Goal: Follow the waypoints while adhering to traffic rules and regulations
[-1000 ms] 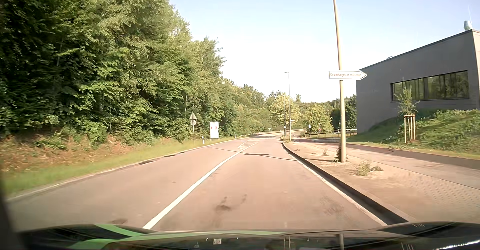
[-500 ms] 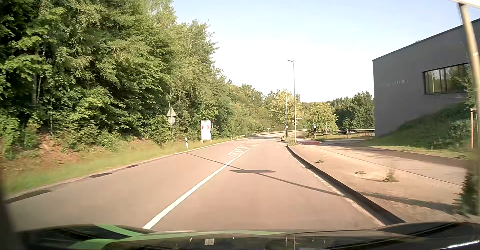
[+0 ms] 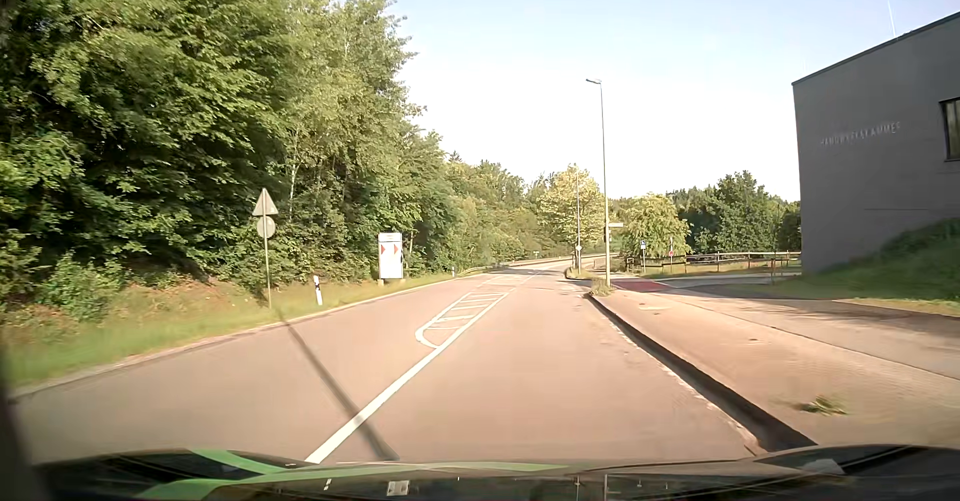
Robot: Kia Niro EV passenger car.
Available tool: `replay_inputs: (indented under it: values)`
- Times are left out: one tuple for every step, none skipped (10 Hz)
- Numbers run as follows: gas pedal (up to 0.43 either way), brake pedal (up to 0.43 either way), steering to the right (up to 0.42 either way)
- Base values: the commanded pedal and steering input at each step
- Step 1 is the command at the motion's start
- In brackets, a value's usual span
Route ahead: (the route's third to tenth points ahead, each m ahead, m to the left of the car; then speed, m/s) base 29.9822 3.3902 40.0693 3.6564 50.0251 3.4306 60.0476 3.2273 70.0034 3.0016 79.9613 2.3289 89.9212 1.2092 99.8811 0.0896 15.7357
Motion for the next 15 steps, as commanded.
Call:
replay_inputs:
  values:
    - [0.079,0.0,0.007]
    - [0.079,0.0,0.011]
    - [0.079,0.0,0.012]
    - [0.079,0.0,0.011]
    - [0.079,0.0,0.011]
    - [0.079,0.0,0.011]
    - [0.11,0.0,0.011]
    - [0.11,0.0,0.011]
    - [0.11,0.0,0.009]
    - [0.11,0.0,0.008]
    - [0.11,0.0,0.008]
    - [0.11,0.0,0.006]
    - [0.11,0.0,0.006]
    - [0.11,0.0,0.006]
    - [0.11,0.0,0.005]
